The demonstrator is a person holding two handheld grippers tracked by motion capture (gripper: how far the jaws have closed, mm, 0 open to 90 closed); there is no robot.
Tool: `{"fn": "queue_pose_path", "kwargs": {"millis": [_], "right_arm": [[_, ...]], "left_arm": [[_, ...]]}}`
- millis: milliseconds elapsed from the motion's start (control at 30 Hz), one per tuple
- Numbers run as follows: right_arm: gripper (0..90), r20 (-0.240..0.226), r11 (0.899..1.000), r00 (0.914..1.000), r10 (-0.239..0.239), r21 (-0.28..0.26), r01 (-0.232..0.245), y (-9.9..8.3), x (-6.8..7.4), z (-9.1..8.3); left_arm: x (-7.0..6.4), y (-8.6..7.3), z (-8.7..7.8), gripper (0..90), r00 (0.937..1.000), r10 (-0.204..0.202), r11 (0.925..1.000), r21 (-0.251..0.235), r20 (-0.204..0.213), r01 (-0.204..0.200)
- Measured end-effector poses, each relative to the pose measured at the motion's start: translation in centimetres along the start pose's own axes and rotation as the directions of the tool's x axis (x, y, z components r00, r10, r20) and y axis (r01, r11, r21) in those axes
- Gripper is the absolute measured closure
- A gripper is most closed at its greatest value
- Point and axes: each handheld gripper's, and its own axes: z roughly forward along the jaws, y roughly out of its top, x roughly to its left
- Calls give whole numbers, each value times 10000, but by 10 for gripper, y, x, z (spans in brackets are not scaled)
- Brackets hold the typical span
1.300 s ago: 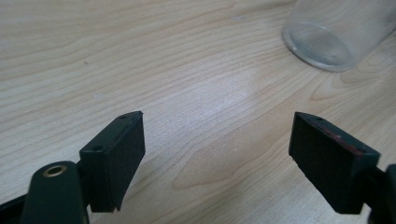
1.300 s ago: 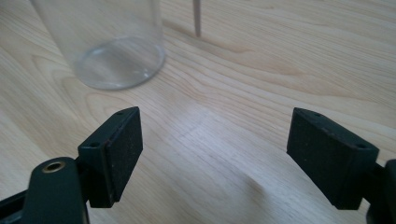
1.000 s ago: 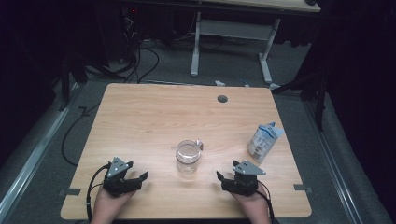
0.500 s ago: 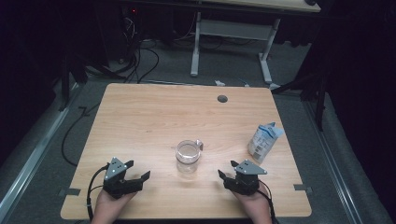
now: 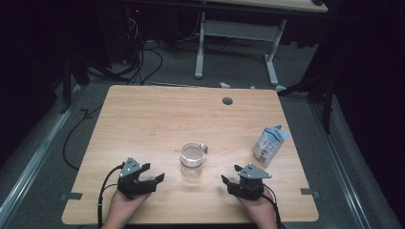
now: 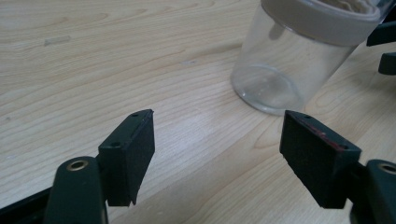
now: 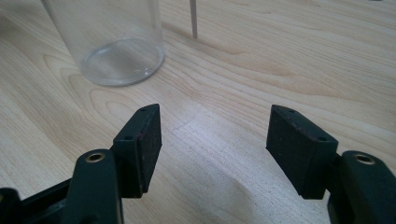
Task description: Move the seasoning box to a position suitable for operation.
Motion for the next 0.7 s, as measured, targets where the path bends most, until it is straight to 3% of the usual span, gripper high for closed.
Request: {"fn": "queue_pose_path", "kwargs": {"millis": [200, 467, 700], "right_arm": [[362, 104, 9999, 9998, 155, -4, -155, 0, 4, 3], [364, -76, 9990, 9994, -327, 295, 329, 2, 20, 13], [364, -206, 9997, 9998, -41, 236, 45, 5, 11, 11]], "left_arm": [[-12, -2, 9, 269, 9984, 544, 9983, 223, 148, -547], [-14, 1, 21, 371, 9997, 140, 9999, 97, -191, -138], [-13, 4, 36, 426, 9982, 380, 9989, -243, -472, -392]]}}
